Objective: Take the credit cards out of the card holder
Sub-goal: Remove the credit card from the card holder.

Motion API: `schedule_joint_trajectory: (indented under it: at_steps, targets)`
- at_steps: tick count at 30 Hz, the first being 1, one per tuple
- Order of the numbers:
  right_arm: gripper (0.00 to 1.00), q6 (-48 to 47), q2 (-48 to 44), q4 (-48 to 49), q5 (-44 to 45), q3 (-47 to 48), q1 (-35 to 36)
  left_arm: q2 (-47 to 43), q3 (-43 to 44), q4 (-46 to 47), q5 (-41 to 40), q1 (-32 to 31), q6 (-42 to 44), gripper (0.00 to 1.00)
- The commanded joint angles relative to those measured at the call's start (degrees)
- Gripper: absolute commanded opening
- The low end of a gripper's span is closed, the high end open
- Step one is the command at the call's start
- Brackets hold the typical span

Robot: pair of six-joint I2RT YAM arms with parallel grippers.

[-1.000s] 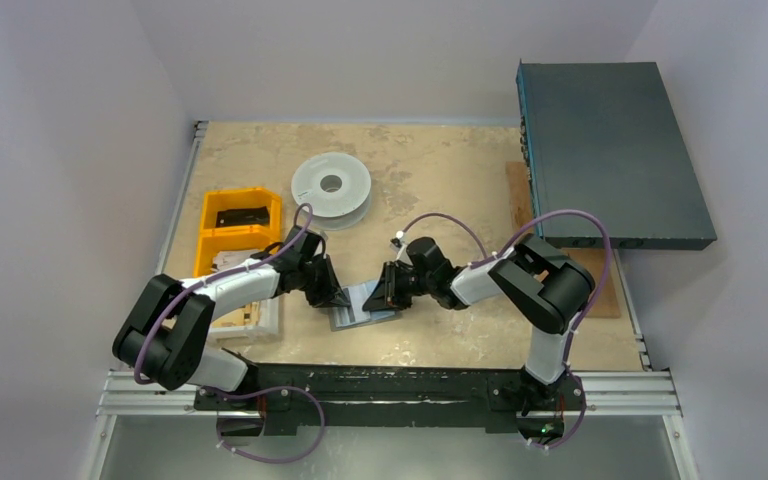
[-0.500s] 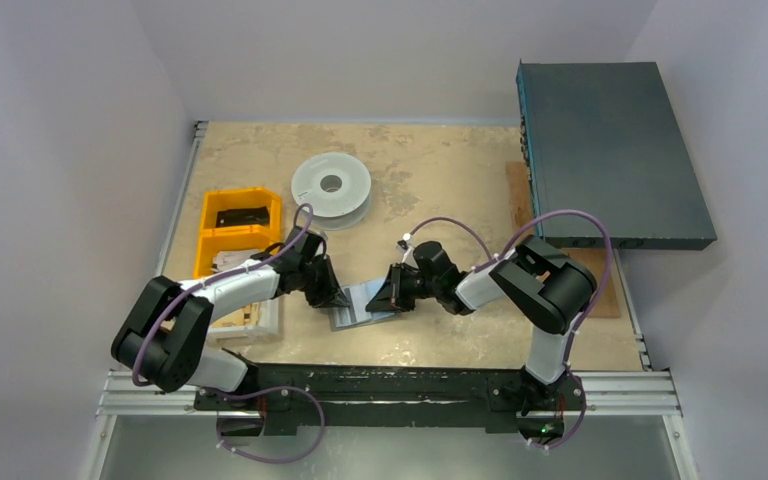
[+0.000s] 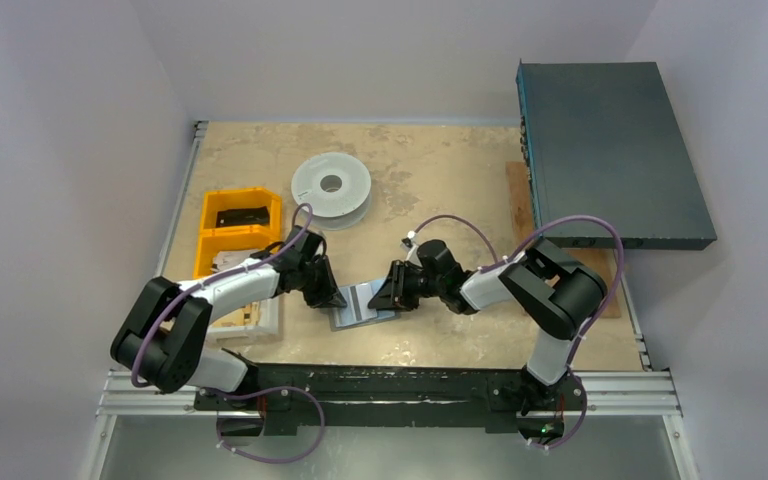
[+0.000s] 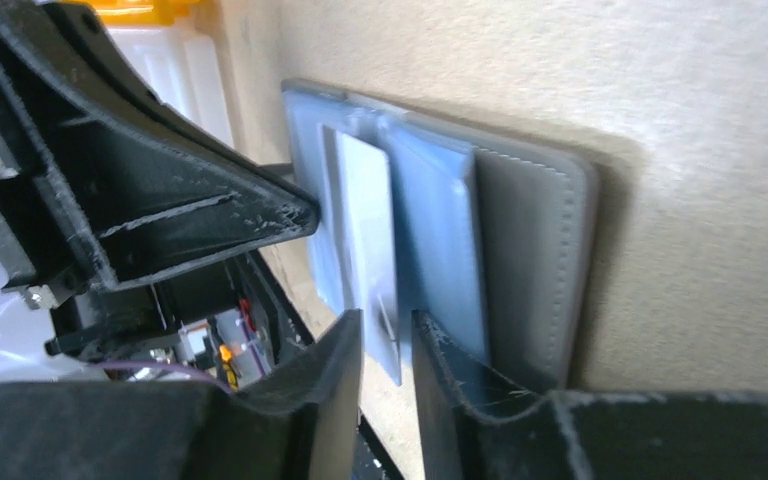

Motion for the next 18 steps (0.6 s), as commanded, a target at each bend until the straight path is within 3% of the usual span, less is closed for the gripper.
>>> schedule_joint_trajectory:
  at_steps: [1,5,10,12,18]
  targets:
    - [0.3,-2.2,1.9,-0.7,-0.4,1.7,-0.2,2.5,-0.5,-4.9,-5.9,0.1,2.7,0.0]
    - [0.29,-2.1,3.6,-0.4,-1.4,2.9,-0.2,2.8,-0.1,-4.7,-5.6,0.1,2.7,0.0]
    - [0.06,-2.0,3.9,-1.0,-2.0,3.3,-0.3,3.1,0.2,-4.7,-5.2,0.1,2.8,0.0]
    - [0.01,-2.4,2.6,-2.6,-0.7,2.6,-0.6,2.9,0.3,-5.0,-5.3,0.1,2.9,0.0]
    - [0.0,-5.2,-2.5,-7.0,2.5,-0.2,-3.1,2.8,0.0,-5.6,-5.7,0.1,2.9,0.0]
